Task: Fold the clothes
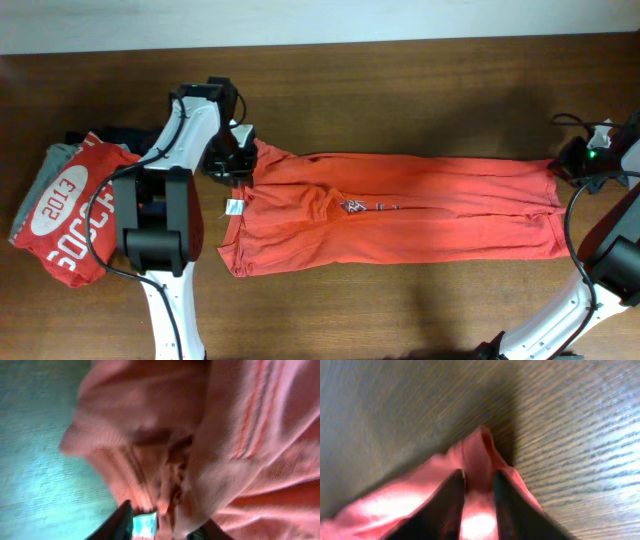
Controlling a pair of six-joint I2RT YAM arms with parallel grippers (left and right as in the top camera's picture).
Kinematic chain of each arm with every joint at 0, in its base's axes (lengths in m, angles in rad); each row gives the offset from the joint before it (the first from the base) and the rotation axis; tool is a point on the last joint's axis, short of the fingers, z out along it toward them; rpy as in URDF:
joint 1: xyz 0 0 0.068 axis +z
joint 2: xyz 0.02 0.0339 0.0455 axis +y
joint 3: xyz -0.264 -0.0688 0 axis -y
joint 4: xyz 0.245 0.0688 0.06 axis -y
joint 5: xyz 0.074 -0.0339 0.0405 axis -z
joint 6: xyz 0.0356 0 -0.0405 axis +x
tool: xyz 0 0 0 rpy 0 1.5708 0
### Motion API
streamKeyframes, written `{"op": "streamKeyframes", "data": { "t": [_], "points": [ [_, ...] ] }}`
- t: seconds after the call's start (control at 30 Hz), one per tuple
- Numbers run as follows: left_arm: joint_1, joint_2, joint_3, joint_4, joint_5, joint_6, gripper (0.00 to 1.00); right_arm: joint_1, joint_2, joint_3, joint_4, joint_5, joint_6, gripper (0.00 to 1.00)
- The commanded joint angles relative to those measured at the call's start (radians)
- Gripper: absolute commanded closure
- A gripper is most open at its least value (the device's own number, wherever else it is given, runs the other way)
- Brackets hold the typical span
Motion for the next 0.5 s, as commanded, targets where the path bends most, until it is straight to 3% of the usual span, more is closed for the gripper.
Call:
{"op": "streamKeyframes", "data": {
  "t": [0.0,0.13,0.23,0.47],
  "points": [
    [0.004,-0.003,0.072,-0.045,-0.009,-0.003,0.63,-0.012,-0.007,0.029,-0.010,-0.026,-0.001,0.66],
    [0.001,-0.019,0.150,-0.126,0.006,0.002,0.63,-0.012,-0.030,0.067,-0.061,-0.032,-0.001,0.56],
    [-0.022,-0.036,0.175,-0.167,0.045,0.073,0.63,-0.012,-0.052,0.120,-0.126,-0.032,-0.001,0.51],
    [-0.109,-0.044,0.175,-0.164,-0.039,0.103,0.69,-0.012,-0.094,0.225,-0.325,-0.031,-0.002,0.44]
  ]
}}
